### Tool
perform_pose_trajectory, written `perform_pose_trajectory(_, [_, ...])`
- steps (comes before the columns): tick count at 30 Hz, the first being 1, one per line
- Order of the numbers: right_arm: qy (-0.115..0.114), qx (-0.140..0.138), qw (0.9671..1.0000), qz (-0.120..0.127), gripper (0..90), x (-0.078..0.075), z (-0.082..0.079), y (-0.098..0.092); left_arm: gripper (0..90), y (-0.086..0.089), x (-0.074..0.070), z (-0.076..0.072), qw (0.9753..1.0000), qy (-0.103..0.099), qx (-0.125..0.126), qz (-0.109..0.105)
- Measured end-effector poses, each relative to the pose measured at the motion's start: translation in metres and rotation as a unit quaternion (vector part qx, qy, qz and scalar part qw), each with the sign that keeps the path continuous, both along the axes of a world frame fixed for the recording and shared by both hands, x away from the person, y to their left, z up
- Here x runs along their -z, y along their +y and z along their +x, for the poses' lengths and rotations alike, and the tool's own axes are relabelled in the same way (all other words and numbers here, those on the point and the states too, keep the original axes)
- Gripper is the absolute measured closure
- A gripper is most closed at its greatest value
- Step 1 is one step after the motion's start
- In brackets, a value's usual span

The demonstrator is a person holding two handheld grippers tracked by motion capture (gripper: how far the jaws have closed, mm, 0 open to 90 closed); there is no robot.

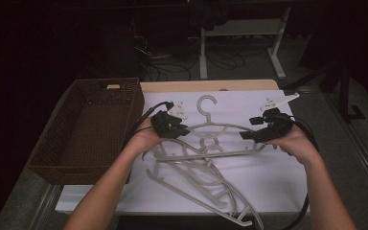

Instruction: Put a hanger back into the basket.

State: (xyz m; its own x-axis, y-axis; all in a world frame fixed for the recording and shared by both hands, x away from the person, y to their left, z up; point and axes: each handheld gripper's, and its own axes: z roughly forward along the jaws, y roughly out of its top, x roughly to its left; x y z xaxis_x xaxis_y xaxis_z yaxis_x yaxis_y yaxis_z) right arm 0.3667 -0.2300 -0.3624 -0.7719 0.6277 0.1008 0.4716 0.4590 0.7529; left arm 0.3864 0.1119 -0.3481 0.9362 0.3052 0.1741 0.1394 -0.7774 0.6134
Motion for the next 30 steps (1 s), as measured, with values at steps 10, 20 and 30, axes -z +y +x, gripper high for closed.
perform_pose_trajectory(10, [-0.016,0.040,0.9991,-0.003,16.8,-0.010,-0.008,-0.017,82.4,0.008,-0.041,0.006,0.9984,-0.018,-0.053,0.007])
perform_pose_trajectory(20, [-0.020,0.059,0.9980,-0.009,13.0,0.001,-0.013,-0.008,82.4,0.047,-0.085,0.009,0.9940,-0.035,-0.101,-0.020])
perform_pose_trajectory(30, [-0.022,0.074,0.9969,-0.013,3.4,0.024,-0.017,0.012,82.3,0.115,-0.108,0.007,0.9864,-0.056,-0.151,-0.033])
